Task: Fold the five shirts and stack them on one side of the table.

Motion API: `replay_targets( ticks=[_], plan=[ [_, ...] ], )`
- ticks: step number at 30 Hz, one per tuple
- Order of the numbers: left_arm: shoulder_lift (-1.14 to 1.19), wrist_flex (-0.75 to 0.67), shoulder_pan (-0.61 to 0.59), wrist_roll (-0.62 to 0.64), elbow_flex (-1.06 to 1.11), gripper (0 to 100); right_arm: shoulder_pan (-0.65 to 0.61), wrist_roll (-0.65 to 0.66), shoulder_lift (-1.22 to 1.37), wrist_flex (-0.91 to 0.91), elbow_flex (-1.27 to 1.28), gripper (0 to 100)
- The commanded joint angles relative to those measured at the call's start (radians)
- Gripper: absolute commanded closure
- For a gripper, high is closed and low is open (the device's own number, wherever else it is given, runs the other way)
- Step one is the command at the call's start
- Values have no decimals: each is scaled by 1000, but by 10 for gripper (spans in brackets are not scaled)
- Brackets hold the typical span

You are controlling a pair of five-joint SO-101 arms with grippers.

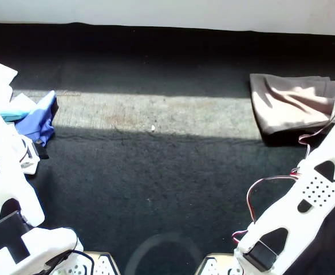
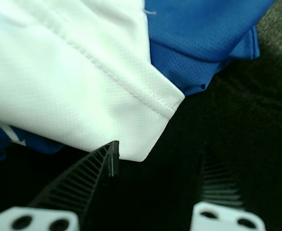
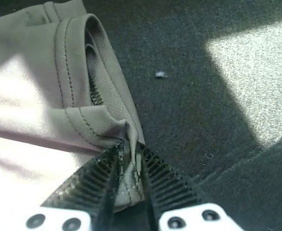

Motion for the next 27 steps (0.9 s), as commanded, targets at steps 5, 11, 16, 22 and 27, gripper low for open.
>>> replay_targets(
  ticks=[5,11,16,22,27],
  plan=[
    [-2,5,16,-9,-12,741,42,18,-22,15,-54,961],
    [-2,3,28,-9,-12,741,21,100,-30,94,-62,800],
    [-2,3,53,-9,-12,741,21,98,-45,88,-196,809],
    [-2,5,53,-9,-12,741,-65,-69,-42,-74,-260,837],
    [-4,9,48,-9,-12,741,-165,-71,-22,-275,-61,930]
  ],
)
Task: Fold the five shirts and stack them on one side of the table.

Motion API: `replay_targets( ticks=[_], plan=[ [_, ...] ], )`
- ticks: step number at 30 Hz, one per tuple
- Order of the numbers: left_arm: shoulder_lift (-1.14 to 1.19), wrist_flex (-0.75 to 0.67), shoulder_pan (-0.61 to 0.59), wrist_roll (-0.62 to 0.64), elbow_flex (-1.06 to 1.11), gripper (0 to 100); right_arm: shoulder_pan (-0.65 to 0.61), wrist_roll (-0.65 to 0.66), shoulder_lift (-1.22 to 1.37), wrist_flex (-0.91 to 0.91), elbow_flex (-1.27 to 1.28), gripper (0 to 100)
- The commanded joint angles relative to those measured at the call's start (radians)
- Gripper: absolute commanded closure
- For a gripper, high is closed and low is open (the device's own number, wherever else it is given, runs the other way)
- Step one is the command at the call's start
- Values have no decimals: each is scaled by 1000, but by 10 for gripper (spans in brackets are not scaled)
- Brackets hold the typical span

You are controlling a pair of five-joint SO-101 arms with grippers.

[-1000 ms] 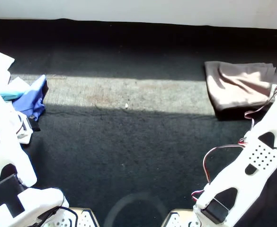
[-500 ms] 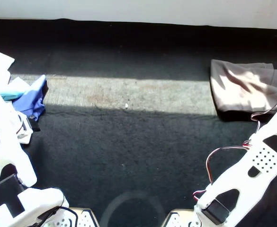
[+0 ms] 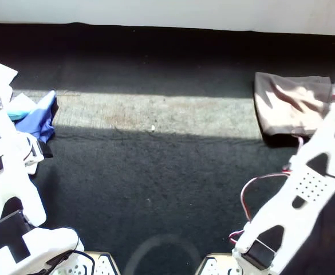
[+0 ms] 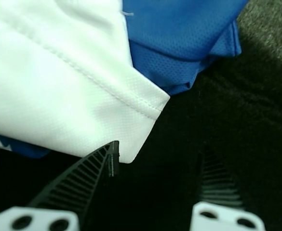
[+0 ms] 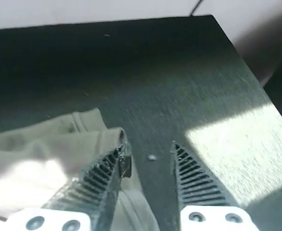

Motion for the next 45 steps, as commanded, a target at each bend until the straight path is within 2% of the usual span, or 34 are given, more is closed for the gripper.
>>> replay_targets(
  ticks=[1,17,20,26,31,37,45],
  plan=[
    [-4,9,10,-9,-12,741,-64,-11,-13,-111,94,933],
    [-4,3,13,-9,-13,741,-36,-9,113,-160,120,933],
    [-4,3,12,-9,-13,741,-31,-9,163,-268,119,933],
    [-4,9,10,-9,-12,741,-56,-9,265,-602,119,933],
    [-4,9,10,-9,-12,741,-110,-8,294,-720,119,933],
    [-4,9,8,-9,-12,741,-125,-14,292,-693,28,933],
    [-4,9,12,-9,-12,741,-59,-15,292,-438,-219,933]
  ],
)
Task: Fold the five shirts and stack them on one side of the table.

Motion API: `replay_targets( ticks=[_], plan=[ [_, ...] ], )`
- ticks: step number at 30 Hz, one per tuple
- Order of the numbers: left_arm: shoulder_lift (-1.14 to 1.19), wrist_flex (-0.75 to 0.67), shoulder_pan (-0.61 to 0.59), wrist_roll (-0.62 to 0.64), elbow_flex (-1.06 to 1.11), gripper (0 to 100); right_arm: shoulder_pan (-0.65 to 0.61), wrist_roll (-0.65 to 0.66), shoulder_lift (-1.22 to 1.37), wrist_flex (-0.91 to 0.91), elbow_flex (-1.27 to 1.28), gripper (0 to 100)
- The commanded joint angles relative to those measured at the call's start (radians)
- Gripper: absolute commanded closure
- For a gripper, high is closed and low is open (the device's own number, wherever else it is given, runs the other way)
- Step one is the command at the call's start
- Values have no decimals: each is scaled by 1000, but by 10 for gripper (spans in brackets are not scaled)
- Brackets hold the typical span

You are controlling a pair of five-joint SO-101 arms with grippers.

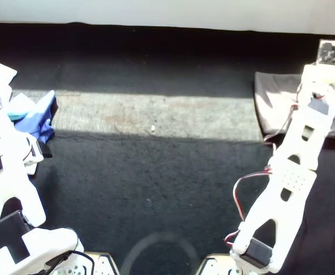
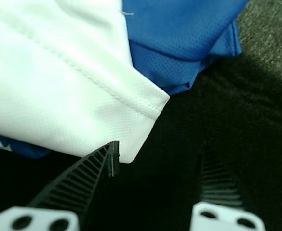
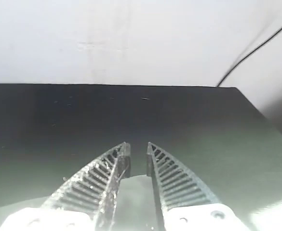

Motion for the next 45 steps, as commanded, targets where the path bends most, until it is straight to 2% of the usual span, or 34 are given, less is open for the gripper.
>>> replay_targets(
  ticks=[1,5,7,12,16,22,30,37,40,42,45],
  plan=[
    [-4,9,13,-9,-12,741,36,-11,-13,140,-173,933],
    [-5,28,8,-8,-38,741,41,-11,-15,375,-369,933],
    [-5,123,-4,-6,-97,742,36,-11,-38,475,-426,933],
    [-2,413,-50,-5,-337,742,21,-11,-199,727,-378,933],
    [8,499,-93,-5,-449,738,-24,-11,-334,941,-380,933],
    [24,486,-91,-3,-438,737,-110,-3,-507,1144,-378,932],
    [197,336,-157,-8,-403,737,-202,-3,-736,1366,-372,932],
    [318,213,-134,-8,-404,740,-222,-8,-909,1382,-367,932],
    [332,210,-116,-8,-409,748,-216,-9,-1009,1382,-321,932],
    [321,213,-102,-8,-409,812,-203,-9,-1102,1382,-225,932],
    [274,261,-64,-3,-409,1000,-194,-35,-1260,1382,13,932]
  ],
)
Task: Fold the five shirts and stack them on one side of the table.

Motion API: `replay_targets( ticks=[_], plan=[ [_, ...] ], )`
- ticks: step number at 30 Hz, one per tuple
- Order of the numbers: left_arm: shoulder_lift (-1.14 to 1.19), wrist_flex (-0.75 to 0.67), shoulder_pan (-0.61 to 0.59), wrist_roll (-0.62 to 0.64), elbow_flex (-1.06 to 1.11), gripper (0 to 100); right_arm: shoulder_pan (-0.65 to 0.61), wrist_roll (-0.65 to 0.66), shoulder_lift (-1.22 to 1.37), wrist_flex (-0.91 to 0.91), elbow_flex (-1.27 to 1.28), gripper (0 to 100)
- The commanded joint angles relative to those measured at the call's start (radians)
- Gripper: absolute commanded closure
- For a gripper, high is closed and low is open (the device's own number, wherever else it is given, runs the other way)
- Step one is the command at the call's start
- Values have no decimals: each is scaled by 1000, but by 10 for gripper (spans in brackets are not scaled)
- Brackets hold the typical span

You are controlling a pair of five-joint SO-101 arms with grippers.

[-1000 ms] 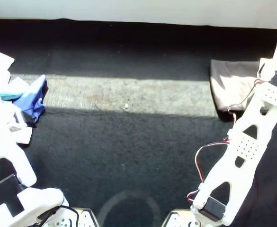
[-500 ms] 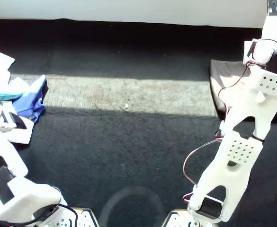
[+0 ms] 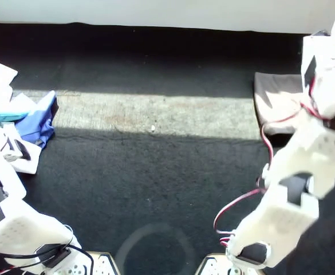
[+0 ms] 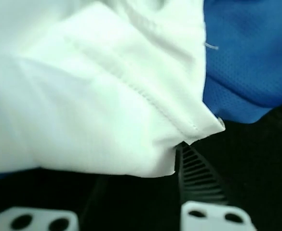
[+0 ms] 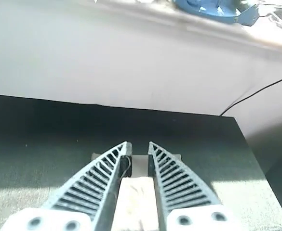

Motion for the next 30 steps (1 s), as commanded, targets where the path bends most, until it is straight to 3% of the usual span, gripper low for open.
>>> replay_targets(
  ticks=[1,6,13,21,27,30],
  plan=[
    [-88,55,62,-3,-10,980,16,-58,-219,13,275,935],
    [-288,193,179,-3,-12,990,24,-175,-503,12,762,987],
    [-736,316,472,-5,-12,991,-81,-178,-769,-67,1417,991],
    [-1044,196,886,-6,-10,991,-140,-178,-1000,-305,1925,985],
    [-1055,72,993,-3,-12,987,-332,-178,-1047,-392,2115,981],
    [-1059,74,1009,-3,-12,897,-430,-184,-1047,-438,2144,909]
  ],
)
